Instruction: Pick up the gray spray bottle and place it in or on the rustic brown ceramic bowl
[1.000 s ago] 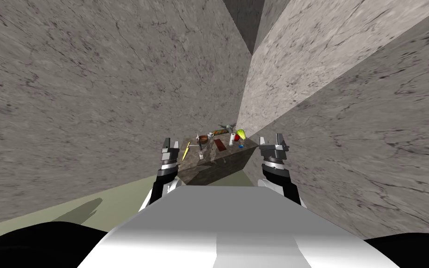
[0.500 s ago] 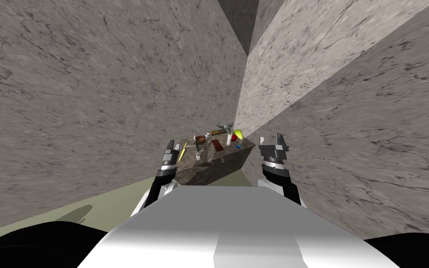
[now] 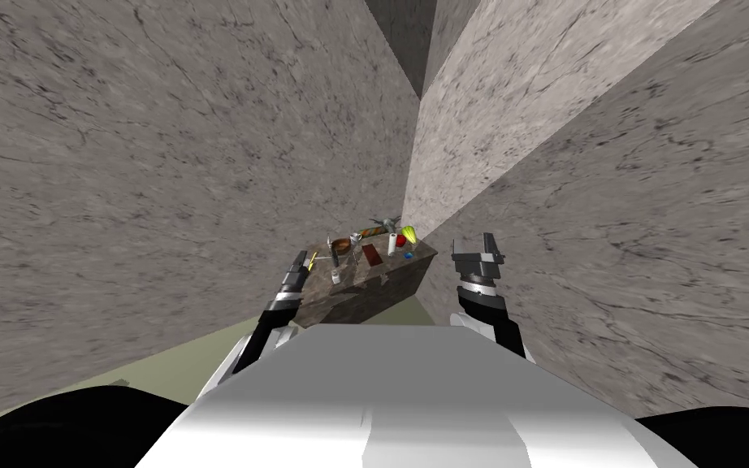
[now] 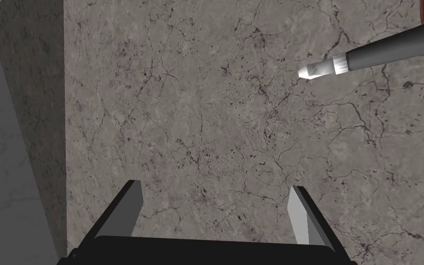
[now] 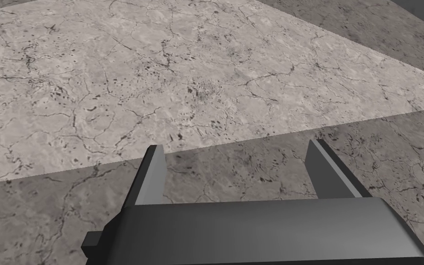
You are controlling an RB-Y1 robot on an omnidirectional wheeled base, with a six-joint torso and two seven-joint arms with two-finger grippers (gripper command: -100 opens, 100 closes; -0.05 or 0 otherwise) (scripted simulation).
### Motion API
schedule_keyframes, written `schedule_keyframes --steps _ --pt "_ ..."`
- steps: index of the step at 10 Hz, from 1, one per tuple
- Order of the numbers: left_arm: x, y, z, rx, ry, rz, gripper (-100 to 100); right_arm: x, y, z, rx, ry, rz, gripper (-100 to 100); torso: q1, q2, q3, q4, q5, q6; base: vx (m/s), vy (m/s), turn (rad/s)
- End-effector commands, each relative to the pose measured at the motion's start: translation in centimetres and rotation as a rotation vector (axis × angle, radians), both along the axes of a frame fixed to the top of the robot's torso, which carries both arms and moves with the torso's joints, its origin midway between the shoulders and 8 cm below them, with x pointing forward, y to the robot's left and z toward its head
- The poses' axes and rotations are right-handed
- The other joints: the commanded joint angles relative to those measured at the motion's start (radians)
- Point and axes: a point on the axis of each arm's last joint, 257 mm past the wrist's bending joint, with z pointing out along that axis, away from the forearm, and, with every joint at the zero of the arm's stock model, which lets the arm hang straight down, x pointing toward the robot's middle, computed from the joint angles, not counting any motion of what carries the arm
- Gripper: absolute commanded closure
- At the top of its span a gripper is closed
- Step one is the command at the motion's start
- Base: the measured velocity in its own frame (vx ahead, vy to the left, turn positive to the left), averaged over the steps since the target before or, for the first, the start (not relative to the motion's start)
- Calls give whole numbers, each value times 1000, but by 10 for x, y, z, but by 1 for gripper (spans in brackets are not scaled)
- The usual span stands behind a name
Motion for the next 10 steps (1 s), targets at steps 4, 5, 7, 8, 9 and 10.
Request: schedule_keyframes --steps 4,5,7,8,9,10 --pt "-1 38 -55 136 209 55 -100 0 0 0 0 0 0 0 -1 0 0 0 0 0 33 -98 -99" --pt "-3 49 -66 167 256 69 -100 0 0 0 0 0 0 0 0 0 0 0 0 0 46 -110 -110" --pt "-8 71 -88 231 350 100 -100 0 0 0 0 0 0 0 0 -1 0 0 0 0 52 -98 -116" --pt "-12 84 -98 264 397 116 -100 0 0 0 0 0 0 0 0 0 0 0 0 0 44 -101 -114" --pt "-16 97 -108 298 445 133 -100 0 0 0 0 0 0 0 0 0 0 0 0 0 48 -113 -104" --pt "-21 111 -118 332 493 150 -100 0 0 0 0 0 0 0 -1 0 0 0 0 0 34 -110 -118"
